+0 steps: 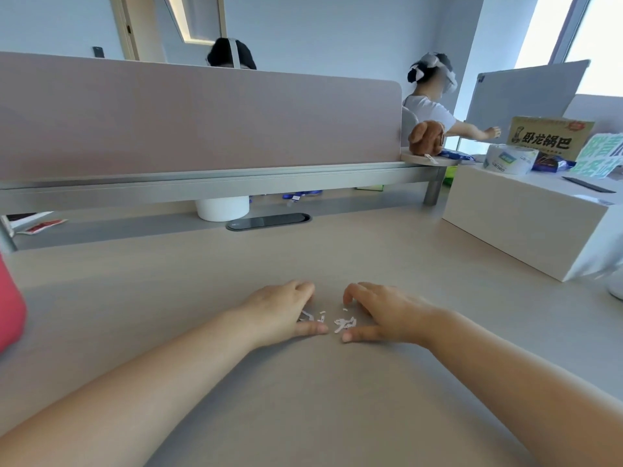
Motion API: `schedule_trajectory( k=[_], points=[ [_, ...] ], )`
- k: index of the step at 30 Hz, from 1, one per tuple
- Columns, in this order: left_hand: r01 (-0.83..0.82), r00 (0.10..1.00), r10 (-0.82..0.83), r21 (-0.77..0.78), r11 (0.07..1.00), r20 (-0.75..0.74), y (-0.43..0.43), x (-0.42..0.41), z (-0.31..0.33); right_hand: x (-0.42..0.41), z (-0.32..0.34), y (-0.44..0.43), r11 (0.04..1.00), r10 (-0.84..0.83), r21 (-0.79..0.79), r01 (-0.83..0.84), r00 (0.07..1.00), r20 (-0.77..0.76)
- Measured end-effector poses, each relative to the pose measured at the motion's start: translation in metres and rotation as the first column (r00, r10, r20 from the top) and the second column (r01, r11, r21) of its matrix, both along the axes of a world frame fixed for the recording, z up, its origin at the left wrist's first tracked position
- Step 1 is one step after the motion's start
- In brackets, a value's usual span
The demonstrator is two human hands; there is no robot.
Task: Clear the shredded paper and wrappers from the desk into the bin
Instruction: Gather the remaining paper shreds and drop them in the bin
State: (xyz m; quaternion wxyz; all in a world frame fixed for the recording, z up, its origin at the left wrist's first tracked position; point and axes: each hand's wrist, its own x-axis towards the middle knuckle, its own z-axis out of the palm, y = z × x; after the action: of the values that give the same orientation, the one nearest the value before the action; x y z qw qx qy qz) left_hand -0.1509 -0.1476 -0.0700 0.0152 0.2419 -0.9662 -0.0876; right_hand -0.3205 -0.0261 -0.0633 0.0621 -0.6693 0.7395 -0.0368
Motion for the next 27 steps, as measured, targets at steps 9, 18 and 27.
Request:
schedule_trajectory(
  k=[9,18,27],
  points=[
    [0.089,0.985,-0.098,-0.069,0.994,-0.142,0.003,-0.009,-0.015,0.001,-0.010,-0.011,0.954,0.226,-0.174,-0.246,0.966,-0.128],
    [0.049,0.981,-0.057,-0.048,0.998,-0.186,0.012,-0.014,-0.016,0.008,-0.011,-0.014,0.981,0.152,-0.114,-0.157,0.987,-0.051],
    [0.040,0.975,-0.014,0.113,0.993,-0.222,0.013,0.005,-0.006,0.014,-0.005,-0.006,0.974,0.150,-0.195,-0.113,0.971,0.188]
  ],
)
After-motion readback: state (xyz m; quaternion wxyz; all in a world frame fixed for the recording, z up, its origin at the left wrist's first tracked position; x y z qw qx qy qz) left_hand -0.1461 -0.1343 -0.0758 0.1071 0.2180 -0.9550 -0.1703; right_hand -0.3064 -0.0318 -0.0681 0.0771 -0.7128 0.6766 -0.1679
